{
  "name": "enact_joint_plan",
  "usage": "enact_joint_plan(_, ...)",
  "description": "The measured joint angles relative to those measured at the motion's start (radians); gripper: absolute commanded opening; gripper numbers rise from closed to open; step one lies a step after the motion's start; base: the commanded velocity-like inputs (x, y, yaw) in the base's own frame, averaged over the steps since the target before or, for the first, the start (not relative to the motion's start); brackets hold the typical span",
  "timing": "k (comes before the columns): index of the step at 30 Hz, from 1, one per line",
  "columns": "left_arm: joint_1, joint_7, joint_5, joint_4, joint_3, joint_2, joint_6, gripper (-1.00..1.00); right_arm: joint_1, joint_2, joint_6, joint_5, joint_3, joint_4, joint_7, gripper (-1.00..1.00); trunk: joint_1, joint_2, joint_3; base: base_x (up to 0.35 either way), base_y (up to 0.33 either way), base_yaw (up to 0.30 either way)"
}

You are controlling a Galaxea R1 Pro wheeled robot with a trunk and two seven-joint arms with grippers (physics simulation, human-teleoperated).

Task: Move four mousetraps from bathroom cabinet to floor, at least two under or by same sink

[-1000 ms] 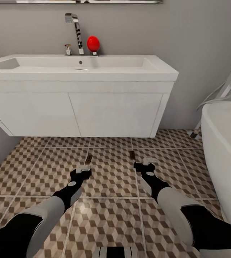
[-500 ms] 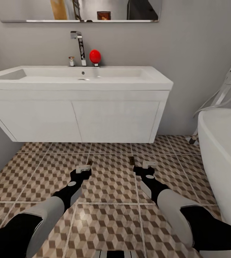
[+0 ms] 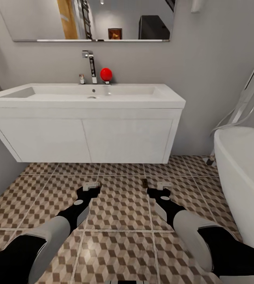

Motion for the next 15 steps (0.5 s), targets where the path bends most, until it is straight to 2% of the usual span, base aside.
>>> enact_joint_plan(9,0.000,0.000,0.011,0.010,0.001,0.009,0.001,1.00,0.000,-0.005,0.005,0.000,0.000,0.014,-0.004,1.00,-0.004,0.002,0.035,0.000,0.000,0.000)
enact_joint_plan(15,0.000,0.000,0.012,0.074,0.002,0.016,-0.006,1.00,0.000,-0.009,0.003,0.004,0.001,0.055,-0.004,1.00,-0.007,0.004,0.058,0.000,0.000,0.000)
